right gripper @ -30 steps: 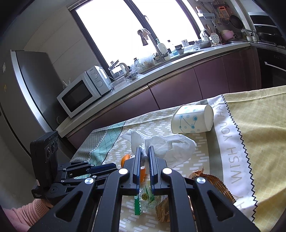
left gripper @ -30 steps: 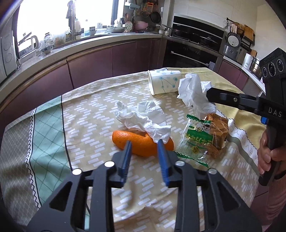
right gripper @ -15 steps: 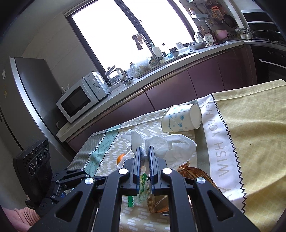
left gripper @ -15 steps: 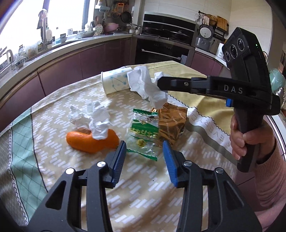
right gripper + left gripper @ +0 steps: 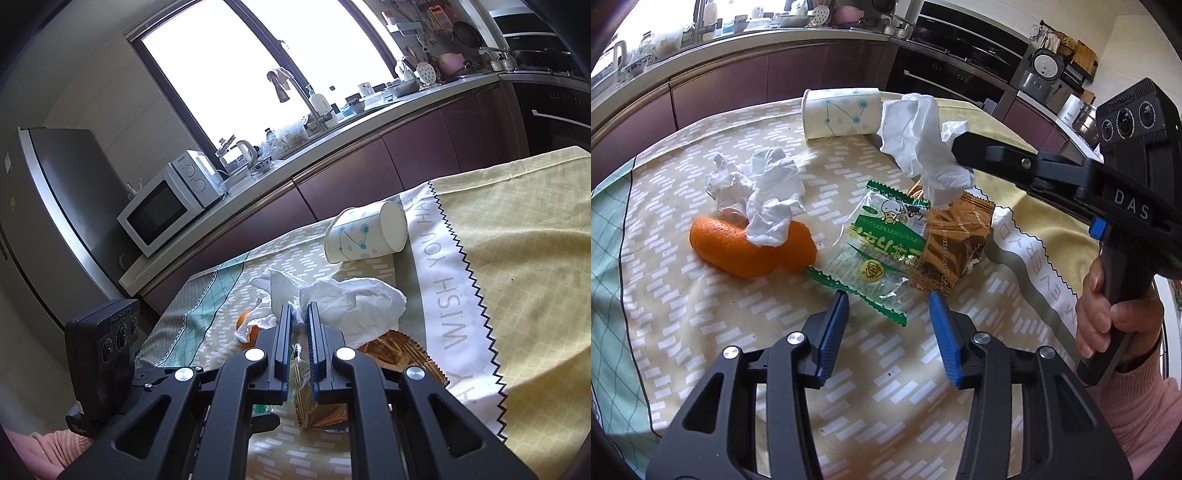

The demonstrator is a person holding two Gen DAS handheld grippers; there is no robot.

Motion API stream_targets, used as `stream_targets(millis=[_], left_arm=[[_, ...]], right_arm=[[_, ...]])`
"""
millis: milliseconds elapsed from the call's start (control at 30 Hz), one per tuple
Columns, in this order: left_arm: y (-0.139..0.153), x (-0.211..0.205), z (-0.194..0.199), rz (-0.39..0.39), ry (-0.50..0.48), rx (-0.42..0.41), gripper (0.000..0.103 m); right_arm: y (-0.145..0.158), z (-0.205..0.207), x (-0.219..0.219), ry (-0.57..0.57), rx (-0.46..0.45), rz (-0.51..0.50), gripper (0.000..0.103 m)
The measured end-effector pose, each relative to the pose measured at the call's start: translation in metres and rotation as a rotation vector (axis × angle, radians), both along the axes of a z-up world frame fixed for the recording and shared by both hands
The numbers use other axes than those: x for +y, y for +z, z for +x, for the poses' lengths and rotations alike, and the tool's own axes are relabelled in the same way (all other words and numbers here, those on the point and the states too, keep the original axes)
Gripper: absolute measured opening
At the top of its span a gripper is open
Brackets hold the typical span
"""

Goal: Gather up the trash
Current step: 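Grasp the white tissue with the right tool while the left tool grasps the clear green snack packet, then carry the tissue and green packet with both tools over the teal bin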

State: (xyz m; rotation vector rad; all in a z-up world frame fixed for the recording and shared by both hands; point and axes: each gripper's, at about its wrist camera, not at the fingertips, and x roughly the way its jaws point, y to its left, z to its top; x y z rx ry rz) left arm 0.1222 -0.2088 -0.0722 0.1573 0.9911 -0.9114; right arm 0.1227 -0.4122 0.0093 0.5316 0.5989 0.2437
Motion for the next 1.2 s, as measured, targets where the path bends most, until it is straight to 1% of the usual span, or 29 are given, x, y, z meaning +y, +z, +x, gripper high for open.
stream_targets(millis=[33,67,133,167,233,333,400,533,667,767,900,1033,1200], left_arm=[[0.0,-0.001,0.003,-0.01,0.009,0.016,0.039],[-0.001,0.0,0.006,-0.021,0.019,0.036,0.031],[-0.003,0.003,0.013,-0.037,0.045,0.074,0.024],[-0.004,0.005,0.016,-0.049,0.056,0.09,0.022],[-0.004,0.009,0.019,-0.069,0.074,0.11,0.02],[-0.002,0.014,0.018,-0.082,0.089,0.105,0.016],[0.002,0.019,0.014,-0.098,0.089,0.103,0.015],[0.015,0.037,0.007,-0.129,0.104,0.072,0.015],[0.03,0.066,-0.003,-0.138,0.137,0.021,0.015],[0.041,0.099,-0.013,-0.128,0.183,-0.03,0.015],[0.055,0.153,-0.026,-0.13,0.268,-0.083,0.015],[0.067,0.215,-0.039,-0.121,0.38,-0.127,0.015],[0.074,0.298,-0.052,-0.105,0.547,-0.169,0.015]], right_arm=[[-0.002,0.0,0.0,0.003,0.004,0.0,0.007],[-0.003,-0.001,0.001,0.005,0.007,0.001,0.007],[-0.005,-0.001,0.001,0.01,0.011,0.007,0.008],[-0.006,-0.001,0.001,0.011,0.012,0.01,0.008],[-0.006,-0.002,0.002,0.011,0.012,0.011,0.008],[-0.003,-0.004,0.003,0.011,0.004,0.011,0.008],[0.001,-0.005,0.004,0.014,-0.006,0.01,0.007],[0.011,-0.007,0.012,0.035,-0.03,0.004,0.008],[0.023,-0.008,0.03,0.085,-0.058,0.004,0.008],[0.033,-0.006,0.055,0.151,-0.08,-0.006,0.008],[0.044,0.001,0.098,0.26,-0.1,-0.013,0.008],[0.05,0.016,0.148,0.383,-0.108,-0.005,0.008],[0.057,0.037,0.223,0.549,-0.108,-0.014,0.007]])
